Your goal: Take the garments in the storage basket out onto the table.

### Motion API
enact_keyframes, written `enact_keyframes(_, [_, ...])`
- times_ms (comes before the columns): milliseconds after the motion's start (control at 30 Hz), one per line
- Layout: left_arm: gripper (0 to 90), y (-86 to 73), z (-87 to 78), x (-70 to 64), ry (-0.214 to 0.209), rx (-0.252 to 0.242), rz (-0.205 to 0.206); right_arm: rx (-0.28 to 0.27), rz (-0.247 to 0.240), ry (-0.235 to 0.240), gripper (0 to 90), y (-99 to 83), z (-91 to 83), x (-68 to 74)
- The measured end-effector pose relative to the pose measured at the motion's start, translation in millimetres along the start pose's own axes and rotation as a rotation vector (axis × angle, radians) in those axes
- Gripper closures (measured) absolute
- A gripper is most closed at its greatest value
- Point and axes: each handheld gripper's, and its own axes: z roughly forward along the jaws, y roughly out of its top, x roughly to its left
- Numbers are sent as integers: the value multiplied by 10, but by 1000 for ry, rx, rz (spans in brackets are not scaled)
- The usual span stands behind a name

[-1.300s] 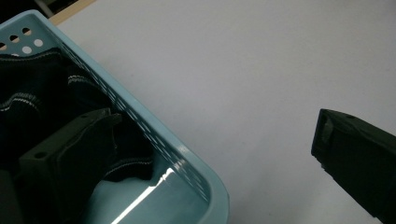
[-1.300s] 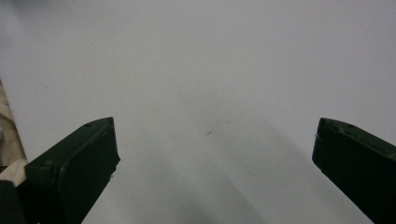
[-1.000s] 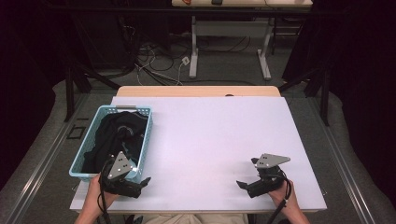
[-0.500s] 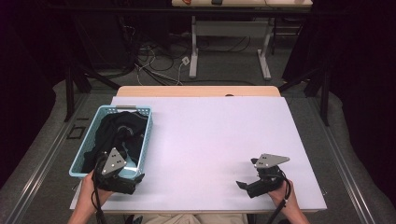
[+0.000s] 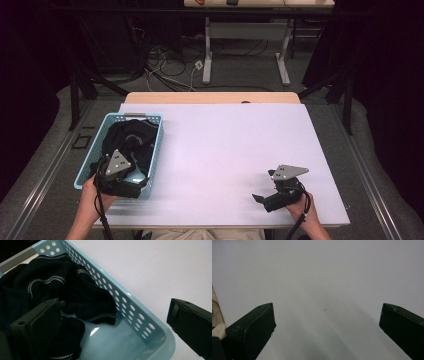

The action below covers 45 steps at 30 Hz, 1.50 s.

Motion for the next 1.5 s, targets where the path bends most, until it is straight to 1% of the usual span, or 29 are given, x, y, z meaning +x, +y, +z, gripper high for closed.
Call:
enact_keyframes(167, [0,33,20,95,13,5,-10,9,2,8,0,-1,3,-3])
enact_keyframes(200, [0,41,27,111,1,9,-25,10,1,8,0,-1,6,-4])
enact_keyframes(233, [0,41,27,111,1,9,-25,16,1,8,0,0,5,-2])
enact_keyframes(267, [0,61,51,141,16,14,-16,12,3,1,0,-1,10,3])
enact_keyframes(367, [0,76,64,164,14,19,-15,15,-7,0,0,-1,13,0])
enact_keyframes(400, [0,93,84,184,13,25,-26,17,-6,-3,0,-1,14,2])
enact_keyframes(433, [0,103,87,207,26,31,-14,22,-6,1,0,0,12,0])
enact_keyframes(500, [0,109,95,225,32,33,-12,18,-7,1,0,0,15,-2])
enact_keyframes(533, [0,116,111,248,31,39,-32,18,-6,-2,0,0,16,-1])
enact_keyframes(567, [0,116,111,248,31,39,-32,18,-6,-2,0,0,16,-1])
enact_keyframes(600, [0,125,128,288,39,55,-38,20,-4,-5,0,0,15,2])
enact_keyframes(633, [0,131,136,319,50,55,-24,21,-3,-7,0,0,15,2])
enact_keyframes(733, [0,138,152,349,58,69,-27,23,1,-7,0,-3,17,1])
enact_keyframes(767, [0,138,169,360,59,62,-45,22,2,-8,0,-3,19,1])
enact_keyframes(833, [0,157,181,405,68,74,-33,22,0,-7,0,-2,19,0])
enact_keyframes(900, [0,173,196,452,75,78,-40,27,-9,-8,0,2,14,-1])
enact_keyframes(933, [0,182,206,468,74,80,-55,18,-5,-11,0,-1,19,2])
enact_keyframes(967, [0,196,209,505,76,82,-48,18,-5,-11,0,-1,19,2])
enact_keyframes(1000, [0,206,219,529,80,78,-58,21,-4,-9,0,-1,17,1])
enact_keyframes(1033, [0,232,229,577,83,90,-63,21,-3,-9,0,-1,17,1])
enact_keyframes(1067, [0,250,241,613,90,93,-60,21,-2,-8,0,-1,17,1])
enact_keyframes(1133, [0,266,249,640,94,100,-57,21,-3,-9,0,-1,17,2])
enact_keyframes(1200, [0,310,273,712,99,109,-72,17,-2,-14,0,-1,16,5])
enact_keyframes(1300, [0,331,289,761,110,111,-74,23,-4,-13,0,0,14,3])
enact_keyframes(1333, [0,355,307,824,118,123,-78,22,-10,-7,0,-1,17,-2])
enact_keyframes(1367, [0,355,307,824,118,123,-78,22,-11,-10,0,0,17,-2])
enact_keyframes(1400, [0,364,325,854,126,130,-90,22,-11,-10,0,0,17,-2])
enact_keyframes(1433, [0,384,346,914,138,151,-87,21,-11,-8,0,0,16,0])
enact_keyframes(1500, [0,392,370,964,140,158,-97,16,-10,-9,0,-1,18,2])
